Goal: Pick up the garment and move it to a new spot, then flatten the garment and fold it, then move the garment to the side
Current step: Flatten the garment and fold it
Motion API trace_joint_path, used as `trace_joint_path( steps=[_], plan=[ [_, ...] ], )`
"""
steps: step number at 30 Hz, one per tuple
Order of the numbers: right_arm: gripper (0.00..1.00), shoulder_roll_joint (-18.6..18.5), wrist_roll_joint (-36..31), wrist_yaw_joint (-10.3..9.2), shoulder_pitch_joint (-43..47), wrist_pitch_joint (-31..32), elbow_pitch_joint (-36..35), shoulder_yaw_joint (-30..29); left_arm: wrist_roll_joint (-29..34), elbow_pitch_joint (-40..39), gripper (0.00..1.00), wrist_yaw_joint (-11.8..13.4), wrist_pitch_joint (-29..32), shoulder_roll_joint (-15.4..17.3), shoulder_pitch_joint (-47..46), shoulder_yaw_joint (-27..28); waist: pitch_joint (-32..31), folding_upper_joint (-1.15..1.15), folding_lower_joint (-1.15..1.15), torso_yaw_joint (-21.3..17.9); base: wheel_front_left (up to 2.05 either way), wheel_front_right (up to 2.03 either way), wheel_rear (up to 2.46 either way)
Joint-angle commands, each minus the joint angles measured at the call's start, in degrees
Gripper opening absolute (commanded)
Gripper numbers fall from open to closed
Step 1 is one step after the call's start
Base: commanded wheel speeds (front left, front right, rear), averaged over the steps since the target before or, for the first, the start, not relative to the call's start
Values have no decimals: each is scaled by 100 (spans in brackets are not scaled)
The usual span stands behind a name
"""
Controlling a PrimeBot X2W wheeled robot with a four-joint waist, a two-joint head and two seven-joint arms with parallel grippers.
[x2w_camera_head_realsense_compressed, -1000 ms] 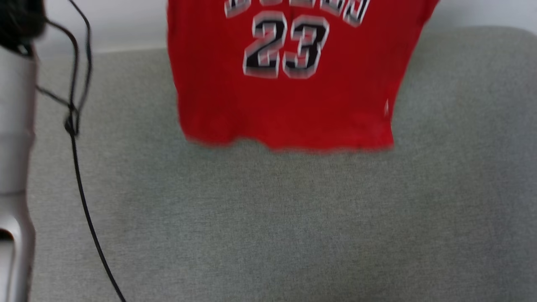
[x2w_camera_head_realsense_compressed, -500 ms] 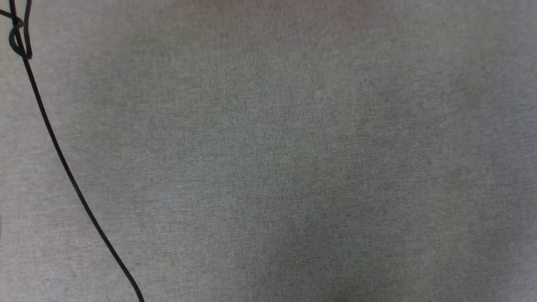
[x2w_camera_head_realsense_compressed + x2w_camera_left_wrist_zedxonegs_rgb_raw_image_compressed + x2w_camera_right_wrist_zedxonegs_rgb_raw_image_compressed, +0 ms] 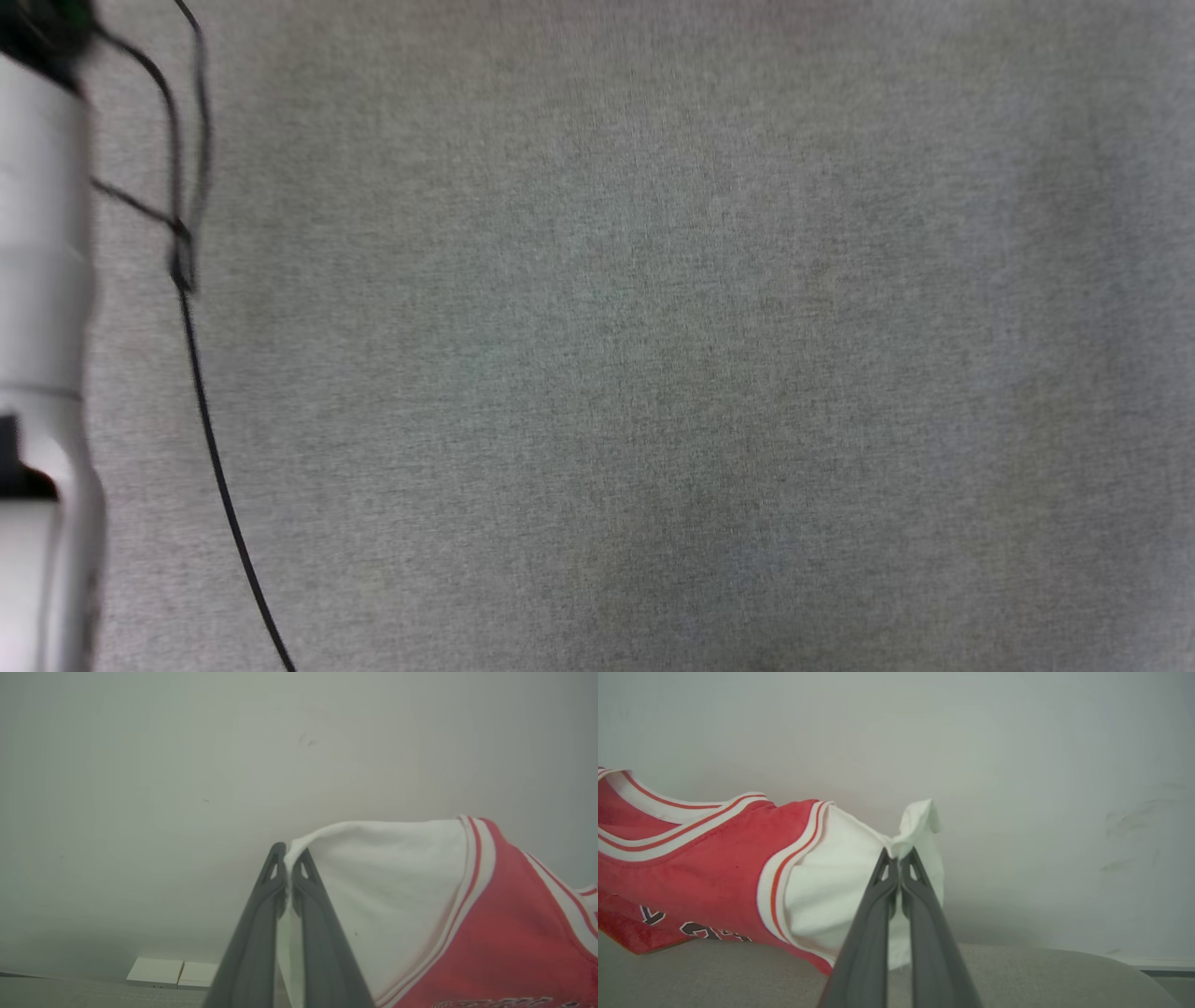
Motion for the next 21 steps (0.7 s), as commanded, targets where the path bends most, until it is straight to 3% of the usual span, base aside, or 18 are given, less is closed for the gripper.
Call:
trace_joint_path(
  steps=[1, 13, 21],
  plan=[
    [0, -40, 26, -5, 172, -45, 42, 53, -3, 26, 0, -30, -46, -25, 175, -27, -222, 0, -1, 57, 0, 0, 0],
    [0, -82, 896, -4, 2608, -543, 254, 621, -201, -457, 0, -62, -530, -498, 3118, 92, -1730, 0, -1, 254, 0, 0, 0],
    [0, -37, 1198, -5, 4119, -734, 197, 802, -241, -1141, 0, 126, -549, -605, 5170, 355, -2523, 0, -1, 302, 0, 0, 0]
  ],
)
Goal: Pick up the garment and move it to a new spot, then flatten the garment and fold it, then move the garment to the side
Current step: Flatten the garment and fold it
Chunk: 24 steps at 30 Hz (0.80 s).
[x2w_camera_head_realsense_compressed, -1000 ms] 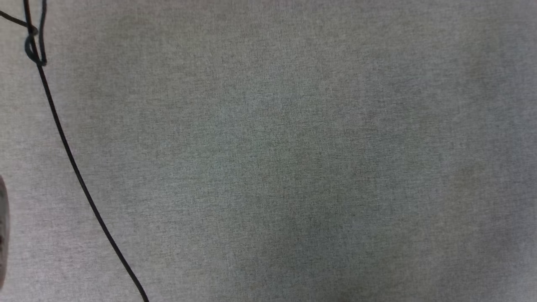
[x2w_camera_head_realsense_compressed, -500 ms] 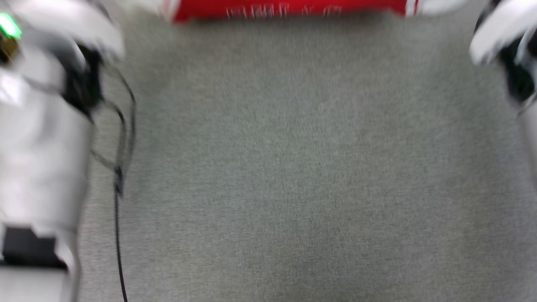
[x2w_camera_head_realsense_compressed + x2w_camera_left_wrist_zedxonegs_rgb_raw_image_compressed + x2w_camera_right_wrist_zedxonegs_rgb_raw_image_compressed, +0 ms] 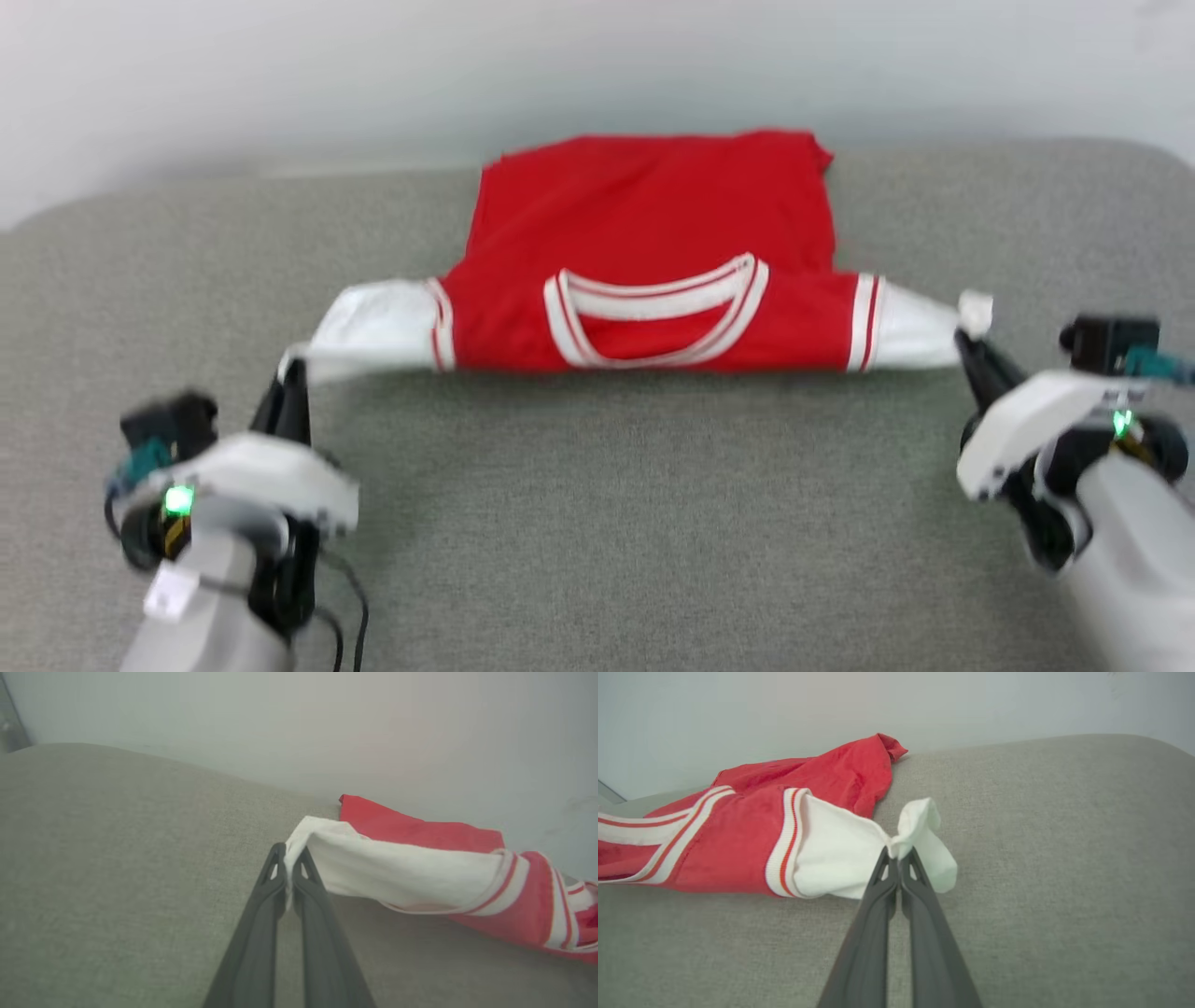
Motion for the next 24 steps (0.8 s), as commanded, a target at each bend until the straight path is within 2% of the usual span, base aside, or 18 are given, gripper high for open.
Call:
trace_joint_path(
  steps=[1, 7, 13, 19, 24],
  plan=[
    [0, 22, 58, -5, 215, -40, -32, 7, -30, -60, 0, 30, -41, 17, 239, 61, -339, 0, 2, 37, 0, 0, 0],
    [0, -23, 216, -6, 1222, -175, -257, -53, -113, -436, 0, 173, -11, 86, 1457, 130, -792, 0, 2, 91, 0, 0, 0],
    [0, 37, 227, -6, 2154, -291, -739, -278, -112, -1094, 0, 445, 207, 101, 2428, 62, -928, 0, 2, 138, 0, 0, 0],
    [0, 163, 64, -6, 3224, -316, -1360, -847, -154, -1777, 0, 699, 501, 145, 3232, 8, -973, 0, 2, 210, 0, 0, 0],
    [0, 348, -320, -6, 3997, -65, -2012, -1374, -163, -2267, 0, 855, 647, 139, 3626, -49, -939, 0, 2, 265, 0, 0, 0]
  ],
)
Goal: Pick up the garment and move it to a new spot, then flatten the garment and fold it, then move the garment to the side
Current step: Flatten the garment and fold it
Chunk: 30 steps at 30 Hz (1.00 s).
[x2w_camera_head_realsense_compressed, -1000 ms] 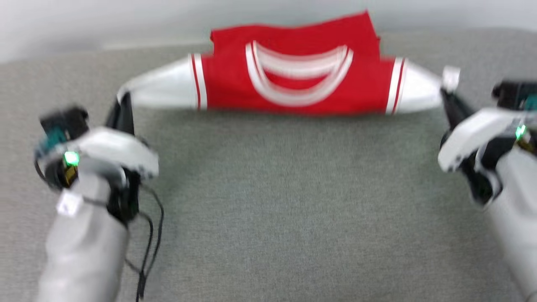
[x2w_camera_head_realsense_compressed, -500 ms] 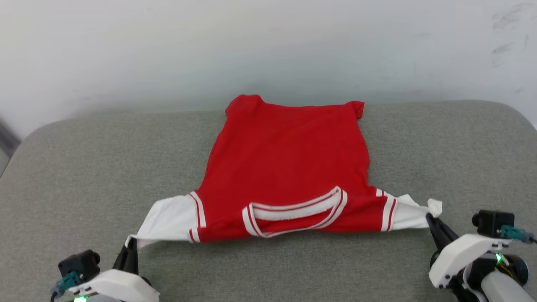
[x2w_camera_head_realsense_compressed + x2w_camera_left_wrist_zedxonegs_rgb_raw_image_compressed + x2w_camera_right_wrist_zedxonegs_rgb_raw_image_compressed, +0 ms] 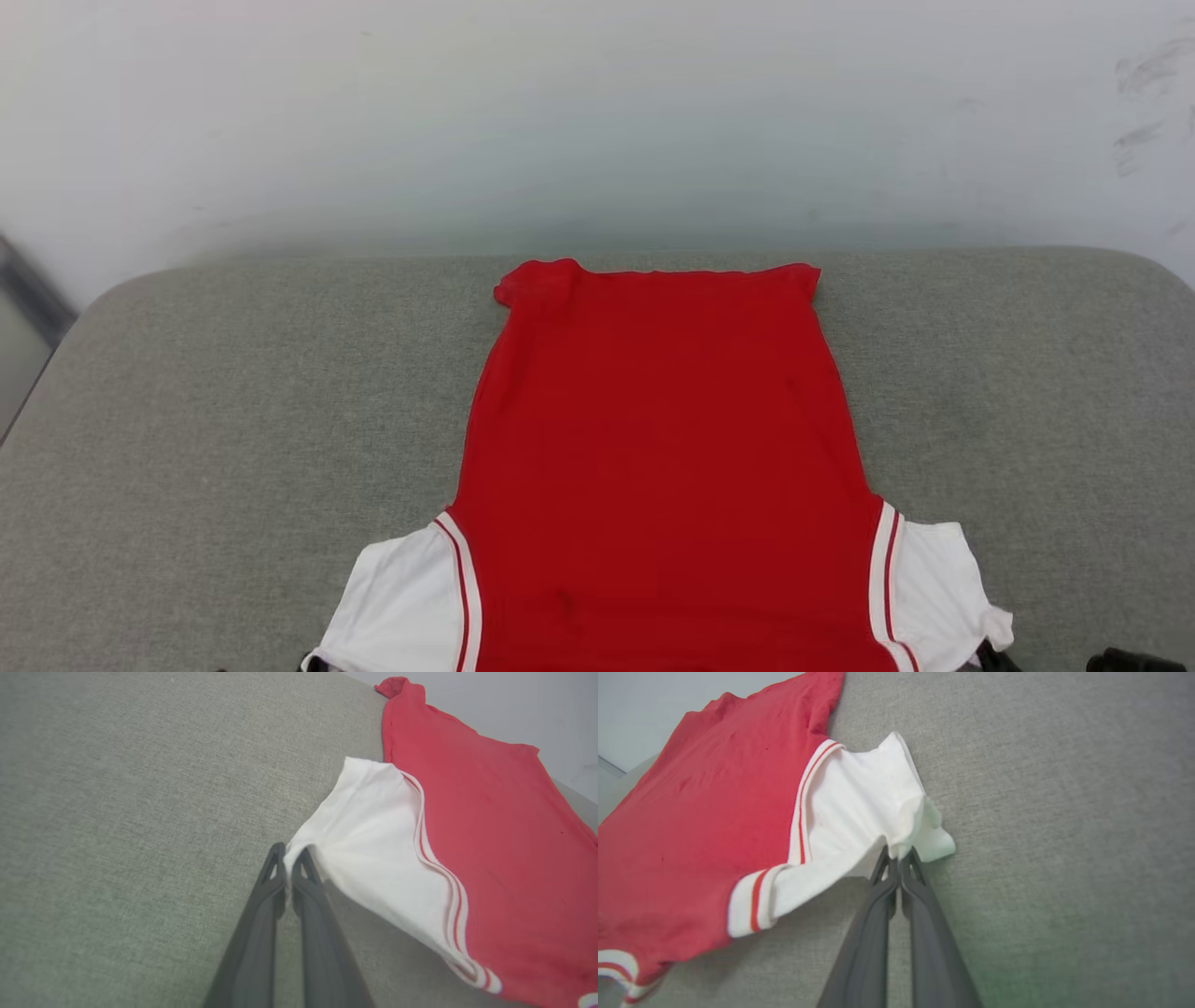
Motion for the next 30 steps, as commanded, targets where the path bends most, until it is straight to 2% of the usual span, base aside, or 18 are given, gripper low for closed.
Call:
trace_joint_path(
  steps=[1, 2, 3, 4, 5, 9, 14, 21, 30],
  plan=[
    [0, 80, -110, -6, 180, 101, -144, -99, 16, -98, 0, 57, 22, 19, 91, -9, 16, 0, 1, 7, 0, 0, 0],
    [14, 127, -223, -6, 276, 194, -265, -200, 34, -174, 0, 79, 42, 14, 114, -34, 26, 0, 1, 11, 0, 0, 0],
    [40, 194, -301, -6, 341, 277, -390, -293, 67, -254, 0, 96, 46, 9, 117, -64, 38, 0, 1, 13, 0, 0, 0],
    [78, 246, -397, -6, 387, 356, -532, -358, 90, -334, 0, 106, 55, -1, 113, -95, 50, 0, 1, 18, 0, 0, 0],
    [100, 308, -459, -6, 407, 406, -694, -430, 105, -399, 0, 115, 57, -17, 99, -133, 62, 0, 1, 26, 0, 0, 0],
    [100, 431, -555, -5, 258, 558, -1273, -785, 222, -663, 0, 143, 72, -63, -31, -276, 149, 0, 1, 66, 0, 0, 0],
    [100, 323, -376, -4, -612, 915, -1530, -1185, 335, -1027, 0, 187, 35, -130, -246, -387, 542, 0, 1, 154, 0, 0, 0],
    [100, -229, -90, -4, -2532, 1803, -678, -1222, 628, -1547, 0, 139, 1, -240, -796, -693, 1332, 0, 1, 551, 0, 0, 0],
    [100, -998, 94, -4, -4795, 3792, 594, -750, 938, -2035, 0, -23, -23, -488, -1506, -1185, 2293, 0, 1, 1109, 0, 0, 0]
  ],
)
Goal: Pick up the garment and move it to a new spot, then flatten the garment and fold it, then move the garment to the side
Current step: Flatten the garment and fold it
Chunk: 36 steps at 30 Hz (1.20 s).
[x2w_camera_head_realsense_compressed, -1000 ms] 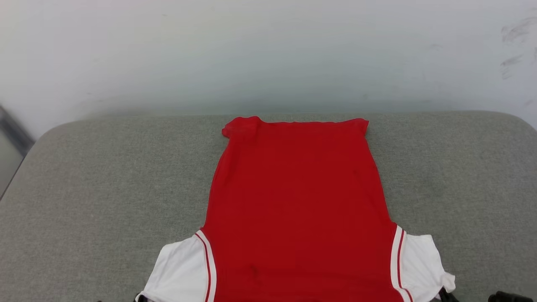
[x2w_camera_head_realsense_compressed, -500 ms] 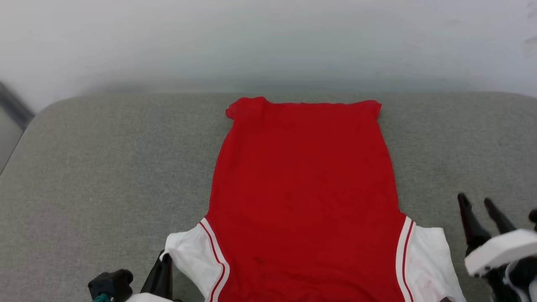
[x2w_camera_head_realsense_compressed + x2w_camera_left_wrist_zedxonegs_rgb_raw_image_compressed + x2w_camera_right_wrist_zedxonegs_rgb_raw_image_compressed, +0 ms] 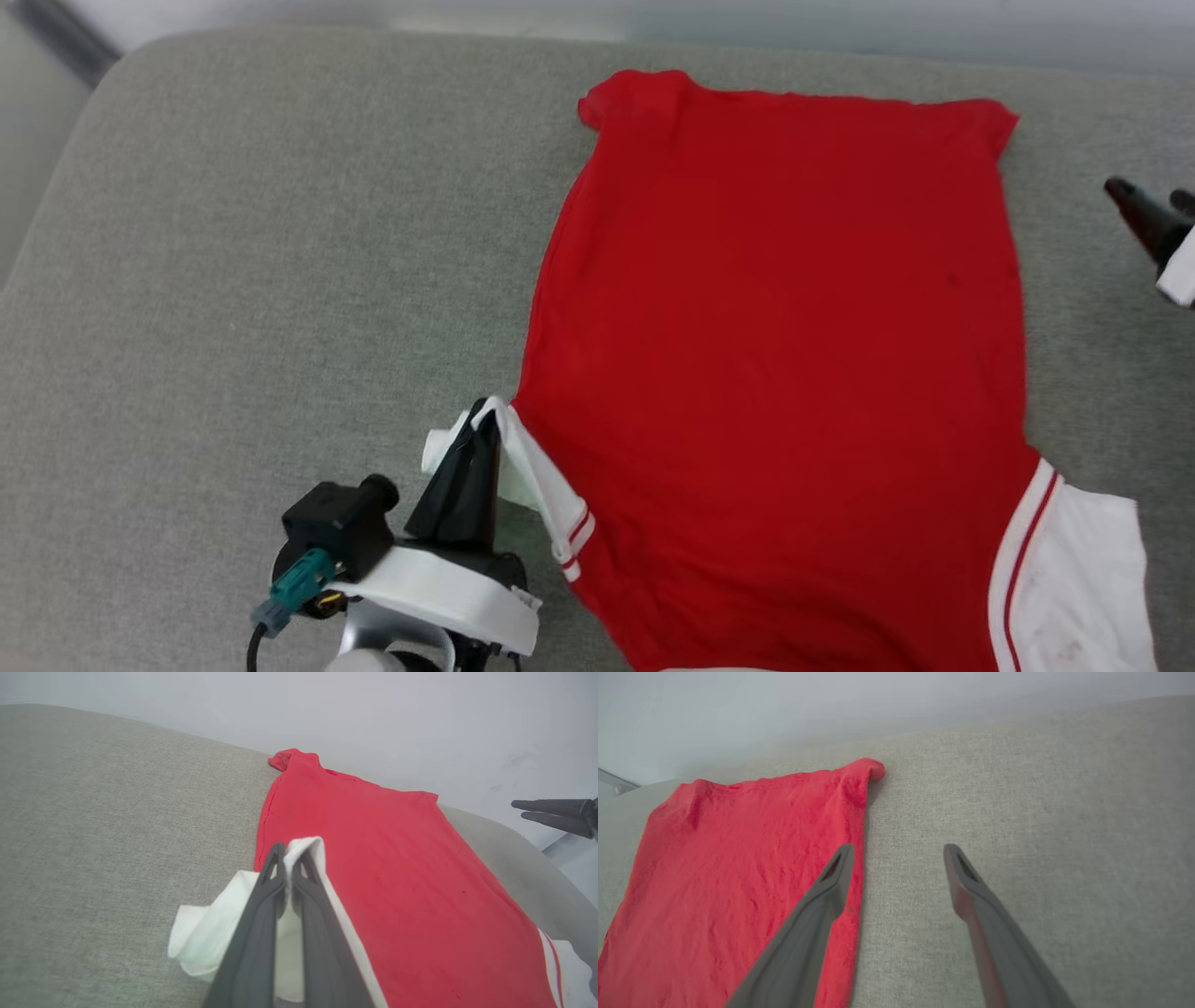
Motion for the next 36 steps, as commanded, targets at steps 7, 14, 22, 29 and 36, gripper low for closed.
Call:
trace_joint_path(
  steps=[7, 14, 22, 29, 36],
  plan=[
    [100, -195, -311, -2, -1609, 1088, 495, 196, 175, -337, 0, -167, -82, -201, -505, -325, 1105, 0, -2, 602, 0, 0, 0],
    [100, -118, -686, -2, -2346, 1389, 922, 290, 173, -388, 0, -253, -176, -332, -673, -447, 1589, 0, -2, 832, 0, 0, 0],
    [100, 44, -949, -2, -2250, 2125, 1776, 382, 161, -285, 0, -277, -274, -386, -734, -497, 1712, 0, -2, 884, 0, 0, 0],
    [0, 121, -1307, -4, -2289, 2371, 2170, 189, 143, -171, 0, -300, -273, -362, -732, -539, 1573, 0, -2, 903, 0, 0, 0],
    [0, -28, -1466, -3, -2367, 1849, 1834, 227, 111, 101, 0, -222, -194, -237, -568, -498, 975, 0, -2, 772, 0, 0, 0]
  ],
)
